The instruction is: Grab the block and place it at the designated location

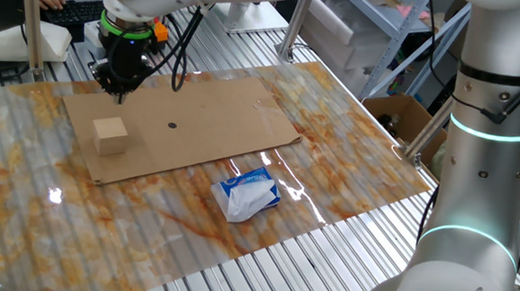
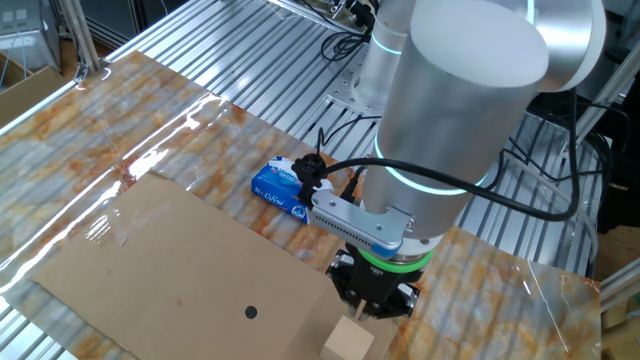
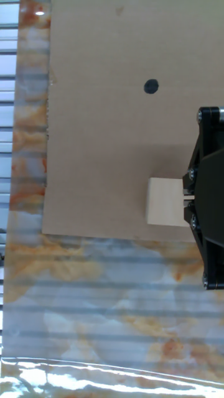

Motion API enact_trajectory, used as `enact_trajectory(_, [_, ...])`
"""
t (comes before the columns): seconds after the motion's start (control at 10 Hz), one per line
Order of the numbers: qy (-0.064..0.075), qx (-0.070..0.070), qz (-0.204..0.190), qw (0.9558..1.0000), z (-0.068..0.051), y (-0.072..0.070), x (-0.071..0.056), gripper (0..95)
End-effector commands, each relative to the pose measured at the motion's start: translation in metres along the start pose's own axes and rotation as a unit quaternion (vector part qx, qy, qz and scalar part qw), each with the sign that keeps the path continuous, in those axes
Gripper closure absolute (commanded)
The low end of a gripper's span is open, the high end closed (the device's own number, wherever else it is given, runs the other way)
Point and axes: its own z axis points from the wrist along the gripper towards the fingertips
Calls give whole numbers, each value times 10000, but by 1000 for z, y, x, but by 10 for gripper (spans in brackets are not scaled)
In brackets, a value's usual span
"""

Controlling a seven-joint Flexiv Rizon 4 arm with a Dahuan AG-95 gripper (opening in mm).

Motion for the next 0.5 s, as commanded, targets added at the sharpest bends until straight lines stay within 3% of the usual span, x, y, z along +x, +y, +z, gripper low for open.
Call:
enact_trajectory(0.1, [3, -3, 25, 10000, 2, 0, 0, 190])
enact_trajectory(0.2, [2, -14, 30, 10000, 4, 0, 0, 0])
enact_trajectory(0.5, [-14, -18, 53, 10000, 15, 0, 1, 0])
